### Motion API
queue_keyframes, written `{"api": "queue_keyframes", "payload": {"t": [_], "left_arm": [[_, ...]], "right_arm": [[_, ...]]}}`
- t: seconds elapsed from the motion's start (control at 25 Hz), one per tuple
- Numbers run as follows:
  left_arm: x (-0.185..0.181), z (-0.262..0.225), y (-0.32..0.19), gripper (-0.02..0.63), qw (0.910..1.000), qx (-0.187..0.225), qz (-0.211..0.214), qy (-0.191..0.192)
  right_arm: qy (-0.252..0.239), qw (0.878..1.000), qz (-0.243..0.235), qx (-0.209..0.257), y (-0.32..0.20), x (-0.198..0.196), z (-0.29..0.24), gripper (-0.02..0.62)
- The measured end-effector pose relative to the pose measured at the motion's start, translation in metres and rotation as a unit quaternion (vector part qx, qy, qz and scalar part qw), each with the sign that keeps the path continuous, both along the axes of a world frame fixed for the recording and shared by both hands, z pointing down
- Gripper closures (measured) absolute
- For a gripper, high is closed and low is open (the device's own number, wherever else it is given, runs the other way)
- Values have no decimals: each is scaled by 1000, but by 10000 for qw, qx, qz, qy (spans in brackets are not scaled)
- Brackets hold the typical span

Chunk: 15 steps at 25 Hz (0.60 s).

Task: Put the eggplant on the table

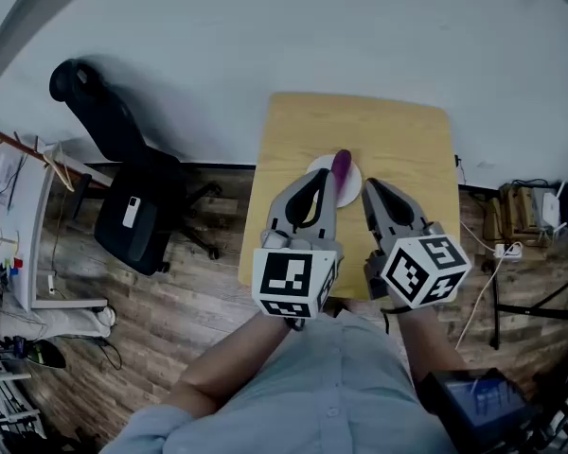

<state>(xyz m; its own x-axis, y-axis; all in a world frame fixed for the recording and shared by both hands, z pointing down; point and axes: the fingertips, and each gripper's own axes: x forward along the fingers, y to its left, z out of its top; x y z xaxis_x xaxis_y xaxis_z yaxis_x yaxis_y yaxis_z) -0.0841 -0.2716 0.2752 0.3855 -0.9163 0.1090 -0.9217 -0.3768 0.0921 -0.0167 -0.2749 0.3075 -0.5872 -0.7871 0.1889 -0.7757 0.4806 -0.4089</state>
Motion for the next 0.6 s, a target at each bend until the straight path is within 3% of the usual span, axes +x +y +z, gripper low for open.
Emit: {"api": "queue_keyframes", "payload": {"t": [0.6], "left_arm": [[-4,-5,5,600,9999,104,18,43]], "right_arm": [[171,9996,-49,207,5,-7,-9,595]]}}
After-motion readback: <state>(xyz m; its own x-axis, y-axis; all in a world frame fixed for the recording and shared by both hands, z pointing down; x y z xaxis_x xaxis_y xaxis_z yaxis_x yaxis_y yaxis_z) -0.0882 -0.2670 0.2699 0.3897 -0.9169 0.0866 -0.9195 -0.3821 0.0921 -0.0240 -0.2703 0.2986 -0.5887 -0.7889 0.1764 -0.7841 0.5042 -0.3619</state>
